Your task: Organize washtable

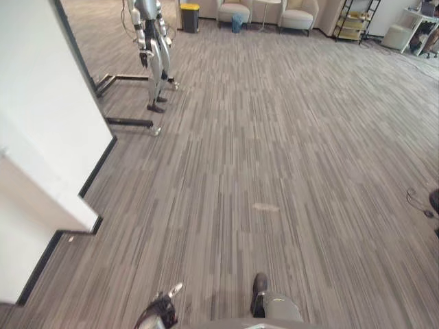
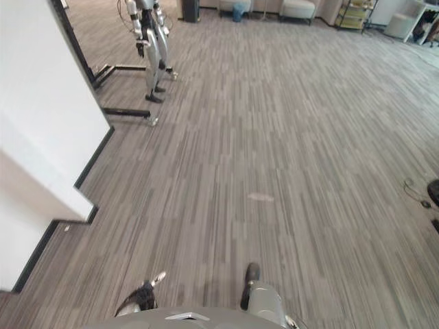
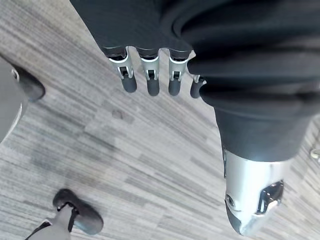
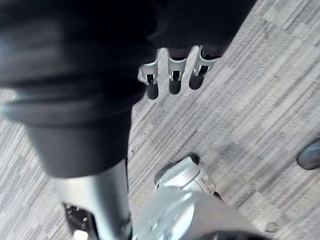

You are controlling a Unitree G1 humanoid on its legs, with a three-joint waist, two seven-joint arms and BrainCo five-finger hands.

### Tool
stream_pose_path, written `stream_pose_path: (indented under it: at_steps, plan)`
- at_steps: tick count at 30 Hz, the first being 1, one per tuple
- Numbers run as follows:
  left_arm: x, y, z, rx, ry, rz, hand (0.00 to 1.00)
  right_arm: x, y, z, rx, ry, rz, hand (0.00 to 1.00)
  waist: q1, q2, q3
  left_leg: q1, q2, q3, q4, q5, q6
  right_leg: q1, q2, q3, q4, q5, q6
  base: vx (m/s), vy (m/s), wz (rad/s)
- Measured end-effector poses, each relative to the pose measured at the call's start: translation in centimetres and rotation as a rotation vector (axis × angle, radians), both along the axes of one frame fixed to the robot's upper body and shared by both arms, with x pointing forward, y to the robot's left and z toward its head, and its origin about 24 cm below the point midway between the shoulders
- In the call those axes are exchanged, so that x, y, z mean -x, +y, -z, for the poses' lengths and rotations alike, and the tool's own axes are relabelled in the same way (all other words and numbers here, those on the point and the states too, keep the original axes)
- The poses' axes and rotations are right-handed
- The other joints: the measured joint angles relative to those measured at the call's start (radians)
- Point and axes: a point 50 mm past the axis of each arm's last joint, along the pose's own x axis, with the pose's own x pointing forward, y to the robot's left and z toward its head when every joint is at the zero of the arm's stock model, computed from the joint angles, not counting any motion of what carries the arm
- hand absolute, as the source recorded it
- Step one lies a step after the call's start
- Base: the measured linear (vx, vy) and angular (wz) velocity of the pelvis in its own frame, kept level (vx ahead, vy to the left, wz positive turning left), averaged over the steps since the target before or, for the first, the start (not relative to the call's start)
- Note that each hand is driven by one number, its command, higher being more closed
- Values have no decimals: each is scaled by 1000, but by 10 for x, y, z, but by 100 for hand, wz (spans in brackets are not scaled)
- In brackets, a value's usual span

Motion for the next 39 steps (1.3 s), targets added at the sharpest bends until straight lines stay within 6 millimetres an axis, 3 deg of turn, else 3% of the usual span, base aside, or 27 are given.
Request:
stream_pose_path:
  at_steps: [1, 2, 3, 4, 5, 6, 7, 9, 10, 11, 12, 13, 14, 15, 16, 17, 18, 20, 22, 24, 25, 26, 27, 28, 32, 39]
  plan:
    - [8, -7, 3, 27, 18, -42, 0, -1, -12, -3, 32, -8, 15, 0, 4, 41, -17, -109, 30, -9, 262, 107, -66, 30, 43, -28, 32, -28, -14, 360, -338, -5]
    - [14, -9, 4, 41, 27, -71, 0, -11, -15, -4, 43, -30, -9, 0, 24, 55, -9, -204, 37, 21, 463, 374, -79, 88, 68, -15, 29, -75, -26, 256, -259, -14]
    - [12, -9, 3, 39, 22, -68, 0, -20, -17, -5, 50, -51, -22, 0, 38, 50, 7, -246, 48, 35, 538, 442, -89, 128, 75, -12, 13, -92, -35, 69, -93, -12]
    - [6, -6, 2, 32, 10, -49, 0, -32, -16, -5, 48, -76, -36, 0, 50, 53, 23, -333, 55, 76, 655, 339, -38, 220, 87, -10, -27, -120, -51, -98, 39, 7]
    - [4, 0, 1, 14, -5, -37, 0, -46, -15, -6, 46, -104, -55, 0, 62, 35, 36, -407, 29, 105, 656, 246, -28, 310, 76, -5, -73, -140, -58, -164, 93, 11]
    - [4, 5, 0, 1, -8, -29, 0, -55, -14, -7, 46, -120, -66, 0, 70, 20, 40, -439, 7, 119, 613, 208, -29, 350, 63, 0, -94, -153, -55, -321, 167, -4]
    - [8, 12, -1, -20, 5, -8, 0, -74, -11, -9, 44, -165, -89, 0, 86, -3, 46, -502, -26, 160, 467, 164, -24, 412, 39, 16, -125, -180, -40, -503, 233, -29]
    - [28, 13, 2, -21, 54, -12, 0, -101, -12, -16, 61, -237, -112, 0, 100, 3, 46, -537, -37, 202, 73, 193, -30, 470, 29, 36, -147, -244, -12, -564, 282, -34]
    - [42, 10, 4, -12, 92, -19, 0, -117, -16, -22, 88, -282, -139, 0, 104, 35, 46, -550, -20, 194, -174, 263, -48, 522, 52, 42, -163, -287, -5, -165, 226, -34]
    - [62, 8, 7, 4, 153, -30, 0, -119, -12, -22, 86, -282, -170, 0, 125, 30, 37, -559, -24, 191, -146, 353, -32, 562, 48, 60, -159, -335, 2, 114, 153, -40]
    - [75, 6, 8, 12, 192, -41, 0, -119, -6, -20, 74, -281, -190, 0, 136, 8, 22, -562, -39, 206, -124, 377, -7, 568, 30, 73, -152, -360, 4, 640, -39, -62]
    - [95, 8, 7, 11, 245, -73, 0, -117, 6, -18, 48, -276, -214, 0, 145, -32, -11, -568, -61, 239, -103, 381, 18, 555, -3, 107, -97, -389, 16, 666, -95, -45]
    - [99, 8, 8, 13, 260, -87, 0, -117, 10, -17, 39, -277, -215, 0, 143, -56, -21, -564, -76, 249, -96, 358, 44, 528, -23, 118, -31, -391, 20, 795, -91, -26]
    - [101, 11, 7, 6, 270, -93, 0, -116, 13, -16, 30, -276, -211, 0, 140, -65, -19, -532, -95, 247, -106, 333, 51, 457, -46, 144, 154, -357, 65, 686, 19, 17]
    - [97, 12, 7, 3, 267, -64, 0, -108, 14, -14, 24, -259, -195, 0, 139, -69, -12, -474, -118, 239, -129, 317, 74, 384, -58, 190, 369, -267, 142, 617, 41, 31]
    - [94, 14, 7, -5, 262, -46, 0, -104, 14, -12, 21, -248, -192, 0, 139, -70, -9, -439, -129, 233, -142, 307, 79, 351, -64, 209, 471, -233, 173, 512, 44, 49]
    - [85, 19, 6, -20, 239, -37, 0, -93, 13, -10, 20, -224, -186, 0, 132, -60, -1, -357, -144, 212, -158, 289, 85, 309, -84, 199, 637, -194, 178, 380, -1, 62]
    - [61, 19, 5, -35, 168, 9, 0, -77, 11, -7, 15, -188, -177, 0, 109, -38, 5, -216, -149, 172, -232, 287, 86, 264, -118, 119, 737, -233, 116, 231, -2, 62]
    - [31, 16, 2, -46, 86, 68, 0, -71, 6, -7, 24, -176, -134, 0, 100, -25, 14, -110, -136, 148, -325, 287, 85, 239, -126, 74, 630, -269, 67, -1, 20, 32]
    - [9, 12, -1, -53, 30, 119, 0, -68, 6, -5, 17, -167, -105, 0, 80, -26, 13, -71, -113, 117, -341, 275, 65, 225, -118, 23, 399, -285, 61, -74, 28, 38]
    - [1, 10, -2, -57, 5, 141, 0, -64, 7, -4, 10, -154, -91, 0, 74, -29, 13, -62, -100, 102, -336, 260, 45, 222, -105, 18, 224, -253, 65, -127, 36, 39]
    - [-3, 10, -3, -58, -7, 139, 0, -60, 9, -3, 0, -138, -90, 0, 69, -47, 12, -60, -100, 91, -330, 243, 32, 209, -98, 34, 94, -149, 53, -154, 20, 31]
    - [-4, 9, -3, -53, -13, 127, 0, -58, 12, -2, -5, -133, -94, 0, 67, -60, 12, -60, -104, 81, -325, 229, 30, 199, -96, 58, 52, -77, 52, -18, -119, 39]
    - [-4, 12, -4, -57, -12, 111, 0, -52, 16, -1, -16, -122, -81, 0, 60, -78, 8, -59, -106, 57, -304, 186, 24, 193, -89, 97, 51, -46, 68, 123, -228, 24]
    - [-1, 6, -2, -30, -12, 71, 0, -50, 14, -1, -11, -115, -90, 0, 61, -48, -4, -66, -37, 31, -297, 156, -15, 267, -24, 57, -98, -62, 57, 153, -238, 7]
    - [9, 1, 3, -1, 34, 75, 0, -40, 6, -1, 4, -86, -89, 0, 57, -25, -31, -56, -22, -12, -327, 157, -20, 377, 5, 11, -291, -39, 60, 59, -86, 15]
